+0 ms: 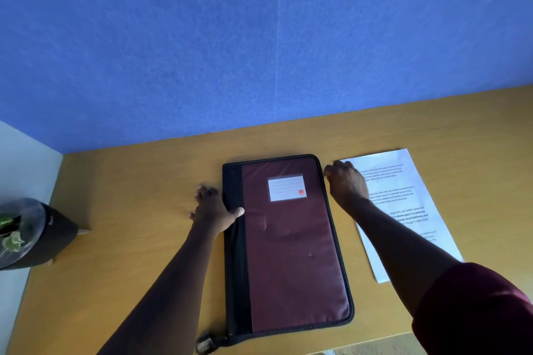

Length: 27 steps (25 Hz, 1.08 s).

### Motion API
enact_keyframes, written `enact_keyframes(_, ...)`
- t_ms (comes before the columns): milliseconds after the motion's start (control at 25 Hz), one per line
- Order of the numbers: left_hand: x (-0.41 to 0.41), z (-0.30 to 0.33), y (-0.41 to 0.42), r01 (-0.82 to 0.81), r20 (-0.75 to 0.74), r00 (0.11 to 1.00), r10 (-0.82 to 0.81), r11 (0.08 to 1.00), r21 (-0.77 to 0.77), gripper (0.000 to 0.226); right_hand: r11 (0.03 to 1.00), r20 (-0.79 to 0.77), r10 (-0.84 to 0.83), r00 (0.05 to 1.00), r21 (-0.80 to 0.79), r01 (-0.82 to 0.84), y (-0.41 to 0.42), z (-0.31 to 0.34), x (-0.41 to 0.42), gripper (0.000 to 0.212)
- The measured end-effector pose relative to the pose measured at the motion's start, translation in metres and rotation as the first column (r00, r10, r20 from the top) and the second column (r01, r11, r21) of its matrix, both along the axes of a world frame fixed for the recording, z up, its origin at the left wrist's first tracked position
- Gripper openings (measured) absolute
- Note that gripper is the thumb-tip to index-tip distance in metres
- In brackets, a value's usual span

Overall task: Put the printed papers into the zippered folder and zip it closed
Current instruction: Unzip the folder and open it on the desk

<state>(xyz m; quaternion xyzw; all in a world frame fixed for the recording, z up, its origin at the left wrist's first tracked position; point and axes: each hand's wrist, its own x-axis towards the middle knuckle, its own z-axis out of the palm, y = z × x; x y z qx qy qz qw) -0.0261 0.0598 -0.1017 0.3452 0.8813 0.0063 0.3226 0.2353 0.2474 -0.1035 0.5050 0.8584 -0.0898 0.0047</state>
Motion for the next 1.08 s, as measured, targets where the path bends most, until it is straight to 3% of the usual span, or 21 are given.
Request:
enact_keyframes(400, 0.004, 0.003, -0.022, 0.000, 0.054, 0.999, -0.004, 0.998, 0.064, 0.104, 0.999, 0.009, -0.025, 1.000, -0.036, 0.025, -0.057, 0.001, 0.028, 0.022)
enact_keyframes(1080, 0.063, -0.016, -0.141, 0.226, 0.003, 0.974, -0.228, 0.966, 0.128, 0.086, 0.993, 0.010, -0.089, 0.996, -0.082, 0.089, -0.155, 0.004, 0.079, 0.010)
